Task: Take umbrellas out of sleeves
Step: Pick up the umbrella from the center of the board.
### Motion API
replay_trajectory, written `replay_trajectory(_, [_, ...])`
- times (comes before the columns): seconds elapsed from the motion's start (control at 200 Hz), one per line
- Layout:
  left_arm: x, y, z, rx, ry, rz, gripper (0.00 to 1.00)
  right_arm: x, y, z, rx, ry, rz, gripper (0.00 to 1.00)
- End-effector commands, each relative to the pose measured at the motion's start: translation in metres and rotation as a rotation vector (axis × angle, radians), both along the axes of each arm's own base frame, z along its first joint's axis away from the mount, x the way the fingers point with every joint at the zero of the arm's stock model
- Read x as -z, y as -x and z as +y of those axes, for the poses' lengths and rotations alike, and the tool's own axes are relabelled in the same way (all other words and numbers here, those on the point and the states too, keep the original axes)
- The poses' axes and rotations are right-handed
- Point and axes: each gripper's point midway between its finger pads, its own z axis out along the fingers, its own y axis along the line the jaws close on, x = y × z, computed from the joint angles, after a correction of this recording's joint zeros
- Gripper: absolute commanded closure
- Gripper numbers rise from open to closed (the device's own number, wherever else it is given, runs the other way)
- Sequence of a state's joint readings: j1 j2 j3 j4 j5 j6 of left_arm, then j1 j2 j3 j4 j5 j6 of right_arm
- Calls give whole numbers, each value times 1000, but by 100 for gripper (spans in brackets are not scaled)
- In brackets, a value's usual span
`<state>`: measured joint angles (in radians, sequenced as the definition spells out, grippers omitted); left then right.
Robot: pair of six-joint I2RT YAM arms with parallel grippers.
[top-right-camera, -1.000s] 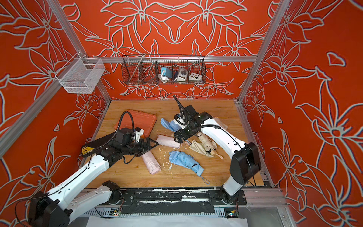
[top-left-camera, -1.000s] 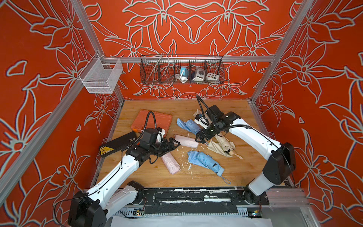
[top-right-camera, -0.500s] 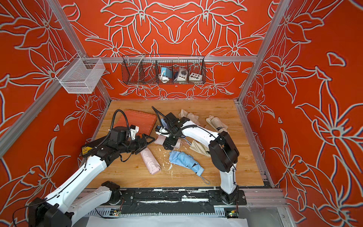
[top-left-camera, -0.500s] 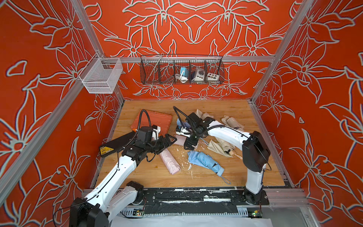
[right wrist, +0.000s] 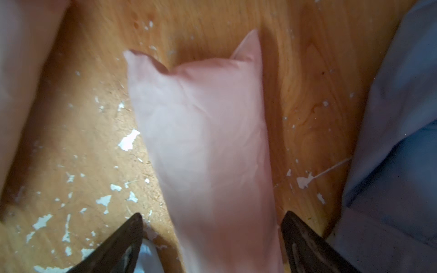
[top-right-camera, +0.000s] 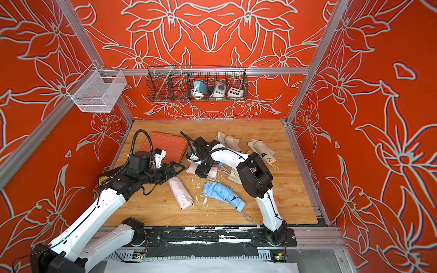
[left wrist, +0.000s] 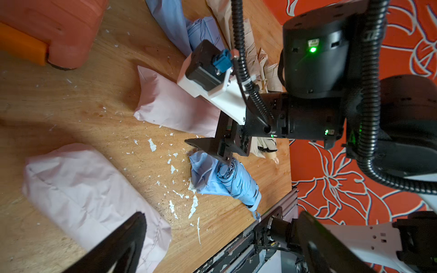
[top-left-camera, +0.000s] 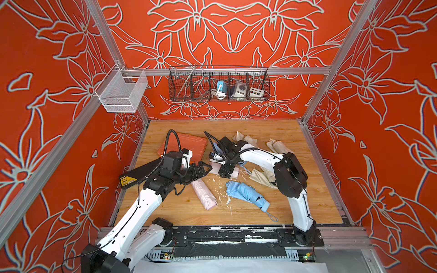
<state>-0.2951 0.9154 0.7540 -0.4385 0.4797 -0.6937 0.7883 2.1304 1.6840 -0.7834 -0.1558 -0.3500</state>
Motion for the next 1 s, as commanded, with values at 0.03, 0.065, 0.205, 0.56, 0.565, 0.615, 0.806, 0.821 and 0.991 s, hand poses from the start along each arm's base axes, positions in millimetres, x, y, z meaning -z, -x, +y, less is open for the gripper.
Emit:
replay_trajectory(0.03, [-11,0,-2,20,-30,-46,2,17,-6,-8,-15,128,-49,9])
replay_trajectory(0.065, [-12,-1,-2,22,-34,-49,2,19,-6,-8,-14,135,-54,10])
replay_trajectory(0.205, [-12,-2,-3,24,-41,-52,2,24,-5,-7,-1,142,-45,20])
replay_trajectory(0.56, [-15,-5,-3,24,-48,-60,2,18,-1,4,-14,76,-11,48])
replay_trajectory(0.565, [-15,-5,-3,24,-48,-61,2,18,-1,4,-14,76,-11,49])
replay_trajectory(0.615, [-16,-5,-3,23,-50,-62,2,15,0,6,-14,65,-11,53])
replay_trajectory(0.806, [-17,-6,-3,20,-50,-67,2,-3,-5,9,3,19,-31,60])
replay_trajectory(0.821, [-17,-6,-2,20,-51,-67,2,-5,-5,9,5,13,-34,60])
replay_trajectory(0.991, [-19,-6,-3,17,-47,-72,2,-31,-11,8,44,-58,-61,61])
